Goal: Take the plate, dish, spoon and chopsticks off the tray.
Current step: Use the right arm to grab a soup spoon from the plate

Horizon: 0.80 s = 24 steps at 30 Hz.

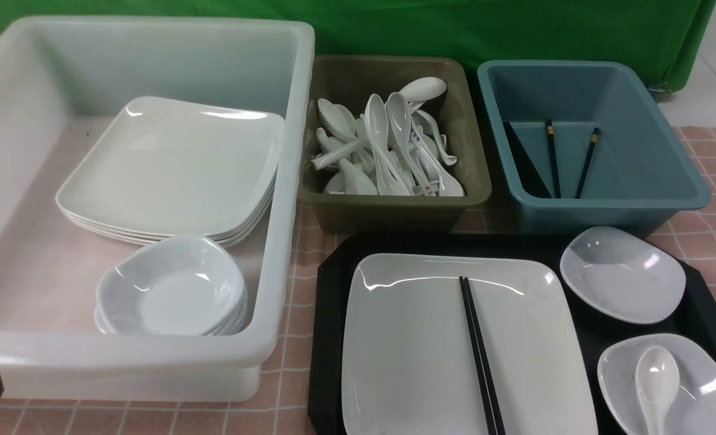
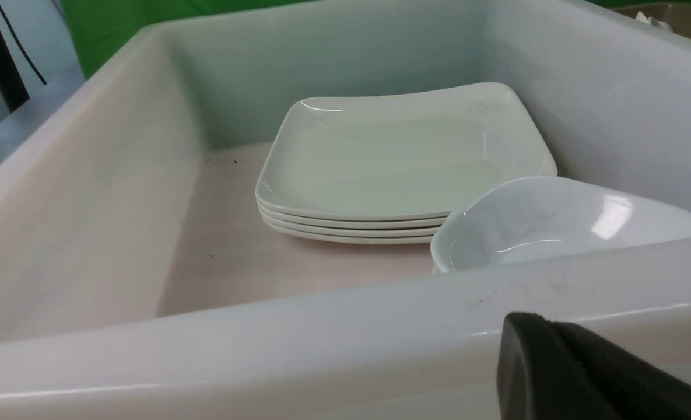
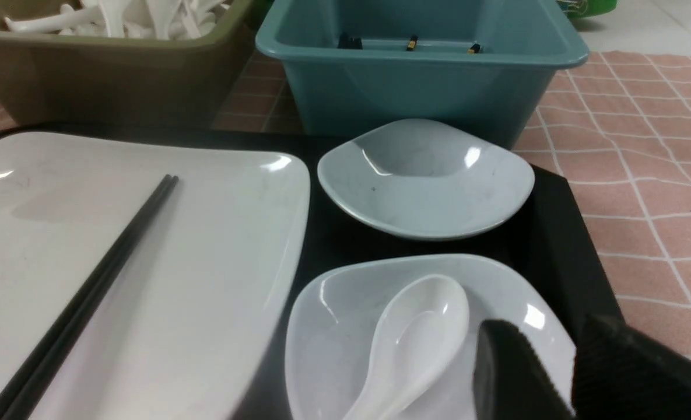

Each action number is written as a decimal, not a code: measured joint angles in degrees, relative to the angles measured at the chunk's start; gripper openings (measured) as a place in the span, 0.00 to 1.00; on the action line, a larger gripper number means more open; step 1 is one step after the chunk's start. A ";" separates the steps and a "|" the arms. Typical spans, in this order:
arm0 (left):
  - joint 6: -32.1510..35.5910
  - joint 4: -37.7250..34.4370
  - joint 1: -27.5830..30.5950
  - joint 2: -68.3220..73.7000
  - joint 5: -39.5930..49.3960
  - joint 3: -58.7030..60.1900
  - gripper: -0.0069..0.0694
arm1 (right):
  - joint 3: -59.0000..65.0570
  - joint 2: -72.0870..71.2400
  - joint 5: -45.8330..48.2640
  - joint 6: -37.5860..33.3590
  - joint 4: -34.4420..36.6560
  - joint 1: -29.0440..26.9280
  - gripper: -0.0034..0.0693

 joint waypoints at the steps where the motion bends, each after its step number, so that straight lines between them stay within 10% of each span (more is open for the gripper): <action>1: 0.06 -0.47 0.00 0.00 -1.00 0.00 0.12 | 0.00 0.00 0.00 0.00 0.00 0.00 0.38; 8: -6.43 -17.27 0.00 0.00 -17.44 0.00 0.12 | 0.00 0.00 0.00 0.00 0.00 0.00 0.38; 17: -15.38 -20.92 0.00 0.00 -38.91 0.00 0.12 | 0.05 0.00 -0.85 0.06 -0.17 0.00 0.38; 24: -25.56 -17.38 0.00 0.09 -37.68 -8.72 0.12 | 0.53 0.00 -7.83 17.92 2.22 0.04 0.38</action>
